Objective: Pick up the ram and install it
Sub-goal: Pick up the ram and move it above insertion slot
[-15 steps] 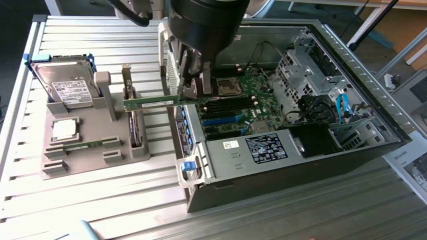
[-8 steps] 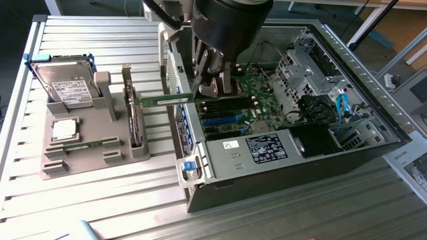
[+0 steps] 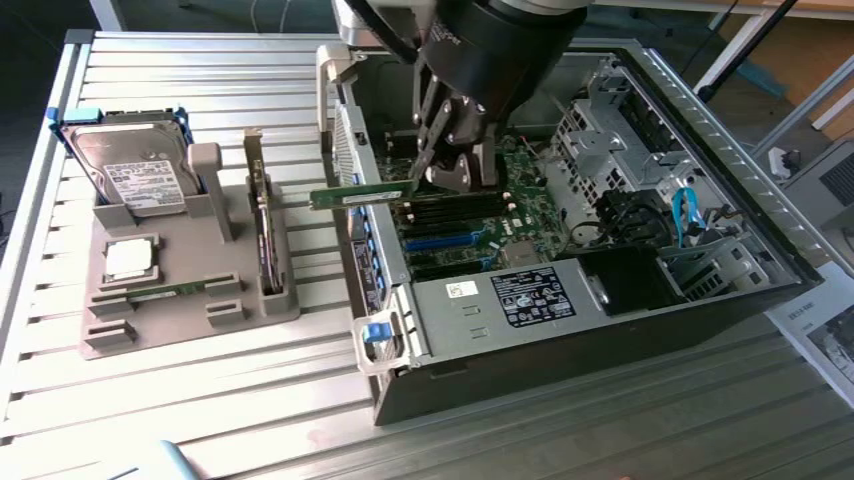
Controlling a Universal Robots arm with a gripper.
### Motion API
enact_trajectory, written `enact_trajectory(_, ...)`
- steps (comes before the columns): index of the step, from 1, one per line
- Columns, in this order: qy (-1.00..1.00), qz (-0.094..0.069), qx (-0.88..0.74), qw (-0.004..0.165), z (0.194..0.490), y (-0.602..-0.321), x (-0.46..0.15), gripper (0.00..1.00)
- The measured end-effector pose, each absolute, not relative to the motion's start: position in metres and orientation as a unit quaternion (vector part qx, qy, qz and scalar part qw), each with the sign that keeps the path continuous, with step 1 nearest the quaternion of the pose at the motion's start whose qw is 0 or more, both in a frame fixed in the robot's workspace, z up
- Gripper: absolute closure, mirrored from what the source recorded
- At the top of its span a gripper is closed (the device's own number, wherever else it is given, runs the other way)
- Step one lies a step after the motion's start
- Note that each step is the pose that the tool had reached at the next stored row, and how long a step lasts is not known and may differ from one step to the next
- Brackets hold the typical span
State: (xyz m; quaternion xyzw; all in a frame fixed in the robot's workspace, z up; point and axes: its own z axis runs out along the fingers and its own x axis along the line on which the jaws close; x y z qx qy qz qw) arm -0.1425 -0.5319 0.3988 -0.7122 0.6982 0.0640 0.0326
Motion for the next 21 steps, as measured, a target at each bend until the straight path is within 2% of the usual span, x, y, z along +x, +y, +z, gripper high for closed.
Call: enact_trajectory(21,0.696,0.087,-0.711,0.055,0.399,-0.541,-0.085,0.88)
